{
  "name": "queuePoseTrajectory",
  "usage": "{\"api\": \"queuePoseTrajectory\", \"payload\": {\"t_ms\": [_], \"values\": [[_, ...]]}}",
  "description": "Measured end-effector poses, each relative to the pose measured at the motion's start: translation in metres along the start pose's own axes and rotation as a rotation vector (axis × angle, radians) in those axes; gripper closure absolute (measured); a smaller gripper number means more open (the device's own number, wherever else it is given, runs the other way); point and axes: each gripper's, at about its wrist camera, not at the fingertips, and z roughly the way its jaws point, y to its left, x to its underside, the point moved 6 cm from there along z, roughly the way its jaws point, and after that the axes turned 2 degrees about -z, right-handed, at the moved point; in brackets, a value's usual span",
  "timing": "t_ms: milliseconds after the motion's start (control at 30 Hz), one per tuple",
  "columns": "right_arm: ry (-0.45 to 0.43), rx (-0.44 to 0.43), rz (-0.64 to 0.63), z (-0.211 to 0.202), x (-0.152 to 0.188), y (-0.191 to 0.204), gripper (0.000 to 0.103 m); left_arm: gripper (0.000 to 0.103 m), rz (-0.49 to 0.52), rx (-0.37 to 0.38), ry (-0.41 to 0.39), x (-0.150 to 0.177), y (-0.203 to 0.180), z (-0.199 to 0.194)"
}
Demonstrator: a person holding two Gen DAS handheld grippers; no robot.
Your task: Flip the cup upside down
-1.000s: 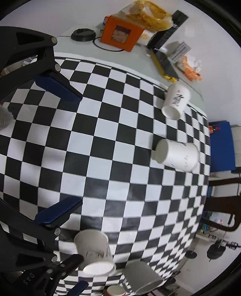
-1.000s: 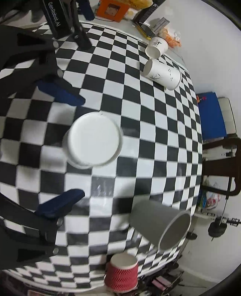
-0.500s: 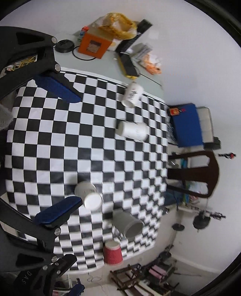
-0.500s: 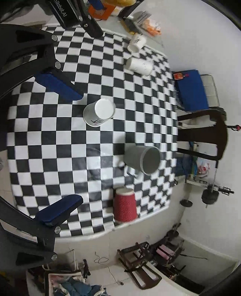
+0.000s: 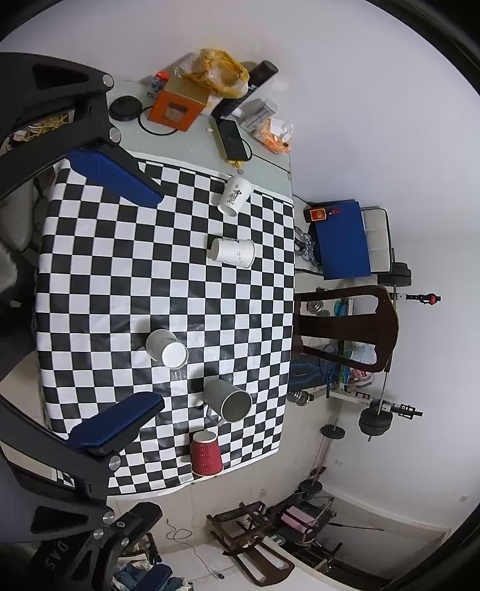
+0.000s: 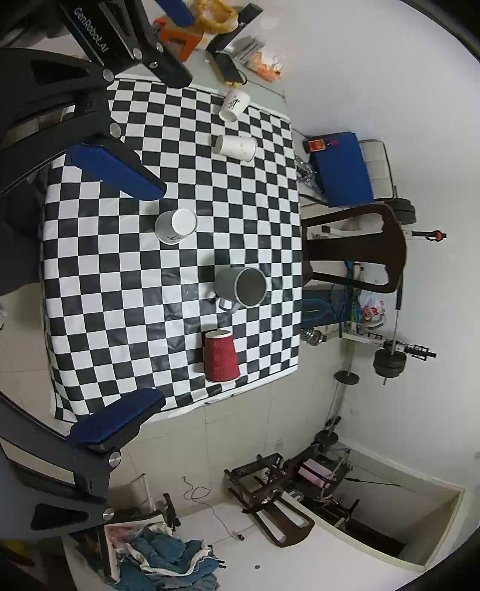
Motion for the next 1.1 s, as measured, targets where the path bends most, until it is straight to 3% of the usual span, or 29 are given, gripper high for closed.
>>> {"api": "queuePoseTrajectory", "payload": {"t_ms": [233,467,733,1100], "values": [[-0.023,-0.008,-0.004,-0.032,-0.001,0.000,0.000,0.000,0.008,-0.011,-0.022,-0.001,0.002,-0.027],[-0.021,-0.031,-0.009,-0.048,-0.001,0.004,0.000,0.000,0.003,0.003,0.014,0.004,0.003,-0.038],[0.007,-0.035,-0.010,-0.049,0.006,0.007,0.000,0.000,0.006,-0.001,0.075,0.015,0.009,-0.037],[0.029,-0.041,-0.015,-0.047,0.010,0.009,0.000,0.000,0.010,-0.011,0.072,0.017,0.010,-0.038]]}}
